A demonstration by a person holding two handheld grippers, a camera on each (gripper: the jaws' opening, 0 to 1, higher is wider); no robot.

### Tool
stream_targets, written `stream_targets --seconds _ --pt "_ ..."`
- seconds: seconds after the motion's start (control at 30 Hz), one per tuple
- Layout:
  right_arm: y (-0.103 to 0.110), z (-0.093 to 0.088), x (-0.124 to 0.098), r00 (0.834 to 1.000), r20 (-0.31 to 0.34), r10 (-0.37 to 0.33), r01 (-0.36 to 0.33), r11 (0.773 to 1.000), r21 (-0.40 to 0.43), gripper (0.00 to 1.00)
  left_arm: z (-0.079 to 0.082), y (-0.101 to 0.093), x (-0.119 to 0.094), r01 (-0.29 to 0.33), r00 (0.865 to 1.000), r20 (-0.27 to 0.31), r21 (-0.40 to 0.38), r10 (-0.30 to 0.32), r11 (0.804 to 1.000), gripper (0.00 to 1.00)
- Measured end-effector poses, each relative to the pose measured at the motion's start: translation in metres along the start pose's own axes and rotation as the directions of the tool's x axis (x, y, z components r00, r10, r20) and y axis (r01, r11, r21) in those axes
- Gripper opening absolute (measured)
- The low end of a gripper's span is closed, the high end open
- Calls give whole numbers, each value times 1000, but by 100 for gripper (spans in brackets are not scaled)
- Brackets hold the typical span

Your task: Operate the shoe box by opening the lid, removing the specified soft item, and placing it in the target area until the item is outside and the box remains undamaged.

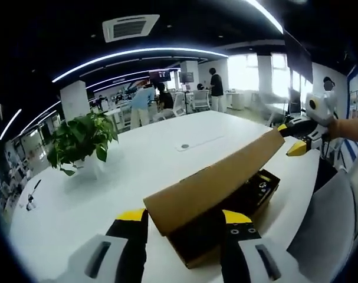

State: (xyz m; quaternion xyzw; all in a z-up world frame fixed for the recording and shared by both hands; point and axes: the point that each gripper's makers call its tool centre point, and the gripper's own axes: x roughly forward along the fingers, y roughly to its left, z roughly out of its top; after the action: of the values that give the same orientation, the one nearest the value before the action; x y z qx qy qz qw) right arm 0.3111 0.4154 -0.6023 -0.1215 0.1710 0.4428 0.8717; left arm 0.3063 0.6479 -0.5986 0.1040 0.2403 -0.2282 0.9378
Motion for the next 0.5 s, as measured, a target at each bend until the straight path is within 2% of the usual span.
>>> stream_targets --seconds 0.5 --pt "-18 18 7 1000 19 -12 12 1000 -24 41 21 18 11 -46 999 14 30 46 999 45"
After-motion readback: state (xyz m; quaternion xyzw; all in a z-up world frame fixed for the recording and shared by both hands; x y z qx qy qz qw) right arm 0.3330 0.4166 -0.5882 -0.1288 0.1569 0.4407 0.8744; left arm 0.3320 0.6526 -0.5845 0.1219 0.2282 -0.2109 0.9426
